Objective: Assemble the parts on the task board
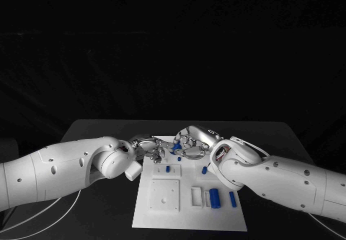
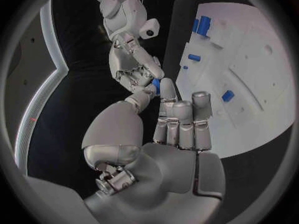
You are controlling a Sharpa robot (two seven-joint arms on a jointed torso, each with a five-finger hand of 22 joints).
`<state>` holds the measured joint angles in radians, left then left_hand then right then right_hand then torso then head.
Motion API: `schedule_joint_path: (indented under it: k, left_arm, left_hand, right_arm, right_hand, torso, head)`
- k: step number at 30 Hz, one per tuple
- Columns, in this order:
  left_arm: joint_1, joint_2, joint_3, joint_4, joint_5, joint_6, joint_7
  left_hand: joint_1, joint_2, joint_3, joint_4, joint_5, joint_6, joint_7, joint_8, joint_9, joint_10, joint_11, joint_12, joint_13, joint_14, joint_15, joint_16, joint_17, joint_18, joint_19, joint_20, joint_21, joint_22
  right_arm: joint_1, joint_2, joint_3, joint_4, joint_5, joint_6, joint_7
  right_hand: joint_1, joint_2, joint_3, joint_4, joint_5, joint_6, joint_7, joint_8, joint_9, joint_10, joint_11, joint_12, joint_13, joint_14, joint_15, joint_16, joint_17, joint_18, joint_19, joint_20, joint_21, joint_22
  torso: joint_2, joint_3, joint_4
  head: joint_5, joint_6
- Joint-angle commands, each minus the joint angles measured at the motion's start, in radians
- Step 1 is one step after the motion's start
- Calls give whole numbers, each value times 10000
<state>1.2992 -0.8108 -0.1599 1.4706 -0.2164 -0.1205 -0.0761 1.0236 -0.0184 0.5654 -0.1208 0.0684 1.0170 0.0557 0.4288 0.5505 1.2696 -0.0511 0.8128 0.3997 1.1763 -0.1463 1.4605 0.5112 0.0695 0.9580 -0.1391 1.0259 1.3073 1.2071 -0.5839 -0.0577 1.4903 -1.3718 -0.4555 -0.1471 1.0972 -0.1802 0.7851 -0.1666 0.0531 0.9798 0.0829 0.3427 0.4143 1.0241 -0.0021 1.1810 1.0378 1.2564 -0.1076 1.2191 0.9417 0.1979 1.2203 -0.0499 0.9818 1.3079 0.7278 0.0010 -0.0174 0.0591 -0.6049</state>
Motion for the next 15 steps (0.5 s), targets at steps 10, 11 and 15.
schedule_joint_path:
  k: [10, 11, 15]
  left_arm:
    - [12, 30, 11, 65, 104, 303, 68]
    - [12, 30, 11, 67, 106, 345, 48]
    - [12, 30, 11, 65, 131, 475, -36]
  left_hand:
    - [-18, 80, 1290, -1341, 64, 79, 26, 39, 47, 72, -16, -43, -10, 105, -150, -64, -14, -93, 100, -1080, 18, 80]
    - [-20, 80, 1290, -1342, 64, 79, 26, 39, 48, 72, -16, -44, -11, 105, -150, -64, -14, -93, 100, -1080, 18, 80]
    - [-64, 80, 1288, -1340, 6, 49, 35, 5, 52, 56, -6, -59, -16, 96, -142, -82, -21, -99, 99, -1080, 9, 77]
  right_arm:
    - [-19, 13, -1, -33, -238, 33, 114]
    - [-22, 14, -1, -38, -240, 25, 117]
    - [-27, 14, -1, -53, -256, 8, 123]
  right_hand:
    - [118, 126, 184, -40, -39, 337, 176, 110, 74, 21, -82, 56, -2, -5, -101, 39, 29, 639, 17, -70, 79, 204]
    - [113, 139, 196, -40, -39, 341, 174, 113, 76, 23, -84, 58, -2, -4, -103, 41, 31, 639, 18, -70, 84, 204]
    - [101, 171, 225, -41, -39, 352, 169, 121, 80, 30, -88, 62, 0, 0, -107, 47, 36, 639, 21, -71, 96, 204]
  torso:
    - [2, 0, -1]
    - [3, -1, -1]
    - [6, 0, 1]
  head:
    - [-5, -19]
    - [-6, -21]
    - [-4, -15]
